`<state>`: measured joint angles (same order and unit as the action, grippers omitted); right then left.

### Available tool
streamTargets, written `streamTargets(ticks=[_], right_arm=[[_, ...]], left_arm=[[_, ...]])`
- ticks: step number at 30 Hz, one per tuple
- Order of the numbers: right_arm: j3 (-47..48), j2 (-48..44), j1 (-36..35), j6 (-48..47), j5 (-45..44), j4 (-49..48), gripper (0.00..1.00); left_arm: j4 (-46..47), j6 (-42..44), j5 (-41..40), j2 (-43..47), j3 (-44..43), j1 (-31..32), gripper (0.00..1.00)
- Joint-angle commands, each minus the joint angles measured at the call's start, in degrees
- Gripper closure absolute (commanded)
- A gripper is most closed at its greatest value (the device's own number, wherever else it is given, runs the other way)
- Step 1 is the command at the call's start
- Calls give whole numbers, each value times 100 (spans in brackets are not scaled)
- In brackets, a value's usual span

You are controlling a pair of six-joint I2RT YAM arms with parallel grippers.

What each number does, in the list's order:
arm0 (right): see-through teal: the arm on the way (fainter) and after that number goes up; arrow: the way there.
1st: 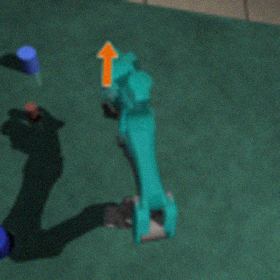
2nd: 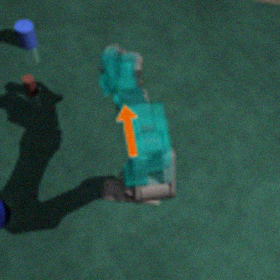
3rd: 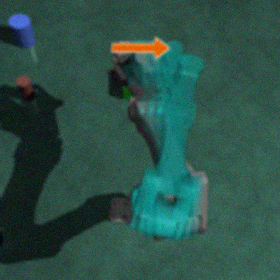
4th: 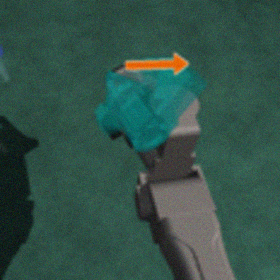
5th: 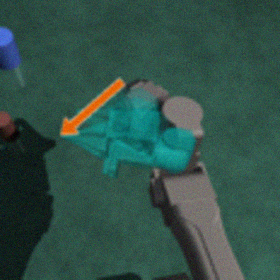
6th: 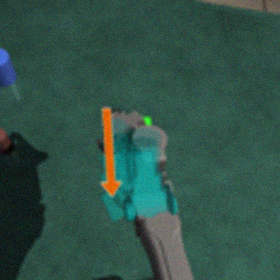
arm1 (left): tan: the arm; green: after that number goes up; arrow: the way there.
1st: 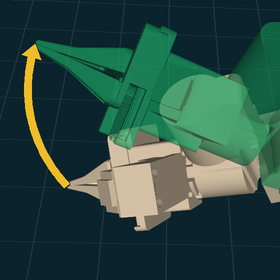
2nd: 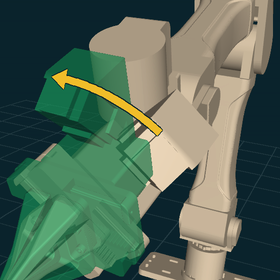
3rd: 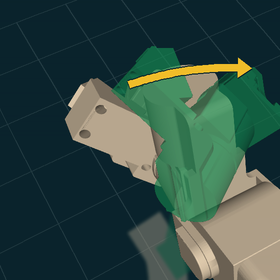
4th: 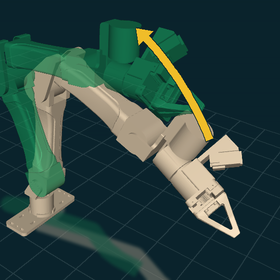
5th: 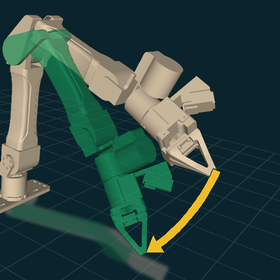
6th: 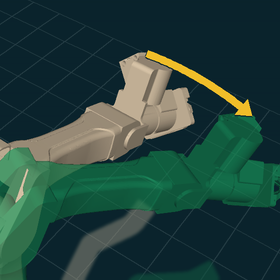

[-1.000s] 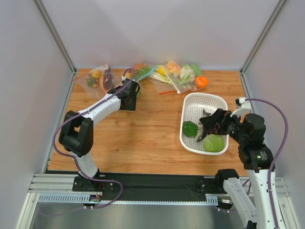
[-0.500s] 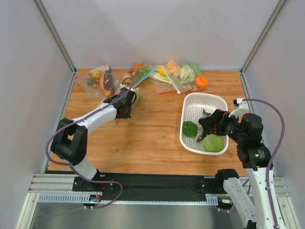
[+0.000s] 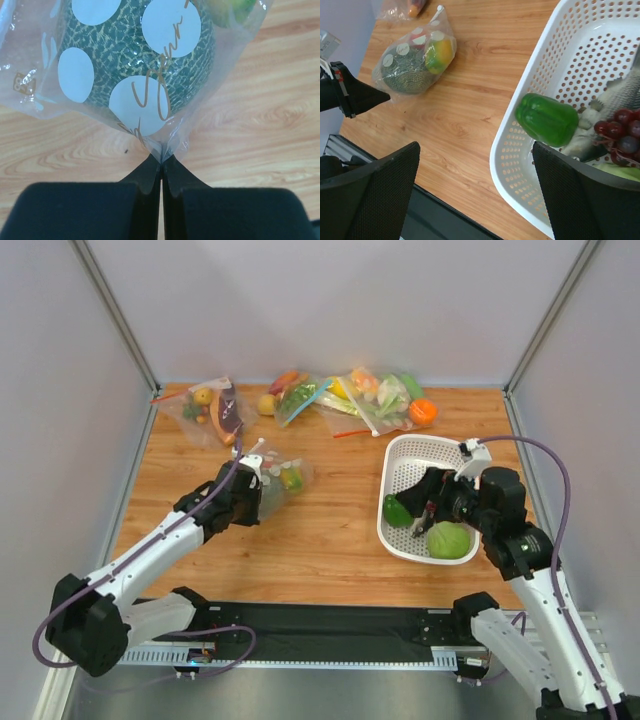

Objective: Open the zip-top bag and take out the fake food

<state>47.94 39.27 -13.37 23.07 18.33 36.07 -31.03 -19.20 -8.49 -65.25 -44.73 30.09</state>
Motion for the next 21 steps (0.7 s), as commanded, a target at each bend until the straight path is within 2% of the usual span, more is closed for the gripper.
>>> streamTargets(ticks=[1, 6, 14, 21], right_arm=[[171, 230, -701, 206, -584, -364, 5], [259, 950, -1816, 400, -1015, -942, 4], [347, 2111, -2907, 813, -1172, -1867, 4], [23, 2463, -3874, 1488, -1824, -2534, 6]], left_arm=[[-201, -285, 427, 522, 131, 59, 100], [-264, -523, 673, 1092, 473, 155, 100], [-132, -760, 945, 1374, 772, 681, 100], [798, -1208, 1314, 1288, 940, 1192, 100]])
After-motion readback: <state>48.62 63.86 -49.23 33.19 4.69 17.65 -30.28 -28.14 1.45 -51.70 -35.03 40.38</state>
